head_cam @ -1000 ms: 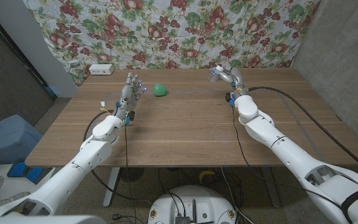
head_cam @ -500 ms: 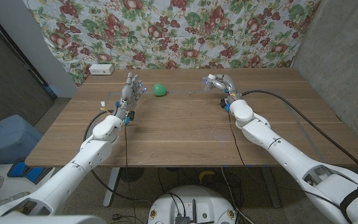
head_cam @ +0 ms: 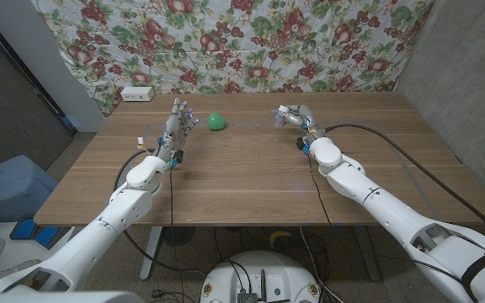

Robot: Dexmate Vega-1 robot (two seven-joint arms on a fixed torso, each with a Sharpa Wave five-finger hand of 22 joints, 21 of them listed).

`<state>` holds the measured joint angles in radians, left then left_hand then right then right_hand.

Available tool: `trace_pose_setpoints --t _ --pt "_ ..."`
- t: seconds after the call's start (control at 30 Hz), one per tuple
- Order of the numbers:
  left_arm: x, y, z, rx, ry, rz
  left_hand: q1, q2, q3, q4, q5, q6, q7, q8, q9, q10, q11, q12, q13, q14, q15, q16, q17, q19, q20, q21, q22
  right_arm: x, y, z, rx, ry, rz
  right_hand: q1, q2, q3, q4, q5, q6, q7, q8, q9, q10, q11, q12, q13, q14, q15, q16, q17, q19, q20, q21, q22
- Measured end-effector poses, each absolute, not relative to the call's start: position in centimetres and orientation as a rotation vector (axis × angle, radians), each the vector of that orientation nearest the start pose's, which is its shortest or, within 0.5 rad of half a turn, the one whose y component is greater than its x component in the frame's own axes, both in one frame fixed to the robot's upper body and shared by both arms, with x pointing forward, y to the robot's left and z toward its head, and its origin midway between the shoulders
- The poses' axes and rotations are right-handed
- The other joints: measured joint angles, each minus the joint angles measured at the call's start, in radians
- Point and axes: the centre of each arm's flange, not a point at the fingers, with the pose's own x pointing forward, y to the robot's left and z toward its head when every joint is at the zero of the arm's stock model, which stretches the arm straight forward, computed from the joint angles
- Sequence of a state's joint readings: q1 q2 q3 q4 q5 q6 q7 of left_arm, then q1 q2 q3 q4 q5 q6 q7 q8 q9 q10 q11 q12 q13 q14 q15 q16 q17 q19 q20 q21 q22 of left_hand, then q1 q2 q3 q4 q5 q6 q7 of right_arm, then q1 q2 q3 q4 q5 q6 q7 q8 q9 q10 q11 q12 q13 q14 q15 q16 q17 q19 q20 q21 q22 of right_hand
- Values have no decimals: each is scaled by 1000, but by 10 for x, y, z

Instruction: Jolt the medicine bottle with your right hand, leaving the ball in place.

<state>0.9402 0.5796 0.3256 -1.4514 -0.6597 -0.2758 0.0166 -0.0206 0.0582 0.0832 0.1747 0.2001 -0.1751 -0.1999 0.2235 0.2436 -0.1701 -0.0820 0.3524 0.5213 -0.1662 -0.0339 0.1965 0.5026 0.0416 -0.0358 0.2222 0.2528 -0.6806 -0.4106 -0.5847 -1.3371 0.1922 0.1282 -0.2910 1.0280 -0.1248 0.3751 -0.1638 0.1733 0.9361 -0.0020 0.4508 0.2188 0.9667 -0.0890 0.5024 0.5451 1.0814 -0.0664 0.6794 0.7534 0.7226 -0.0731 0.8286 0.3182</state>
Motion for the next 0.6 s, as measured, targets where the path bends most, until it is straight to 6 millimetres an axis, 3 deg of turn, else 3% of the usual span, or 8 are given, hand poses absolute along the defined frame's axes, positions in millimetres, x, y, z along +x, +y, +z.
trace_pose_setpoints --t 0.6 --pt "620 301 -29 -31 -619 -185 0 0 0 0 0 0 0 0 0 0 0 0 0 0 0 0 0 0 0 0 0 648 -210 54 -227 -799 -69 0 0 -8 3 0 0 0 -4 0 6 -6 -8 0 2 2 -15 10 -18 4 23 -3"
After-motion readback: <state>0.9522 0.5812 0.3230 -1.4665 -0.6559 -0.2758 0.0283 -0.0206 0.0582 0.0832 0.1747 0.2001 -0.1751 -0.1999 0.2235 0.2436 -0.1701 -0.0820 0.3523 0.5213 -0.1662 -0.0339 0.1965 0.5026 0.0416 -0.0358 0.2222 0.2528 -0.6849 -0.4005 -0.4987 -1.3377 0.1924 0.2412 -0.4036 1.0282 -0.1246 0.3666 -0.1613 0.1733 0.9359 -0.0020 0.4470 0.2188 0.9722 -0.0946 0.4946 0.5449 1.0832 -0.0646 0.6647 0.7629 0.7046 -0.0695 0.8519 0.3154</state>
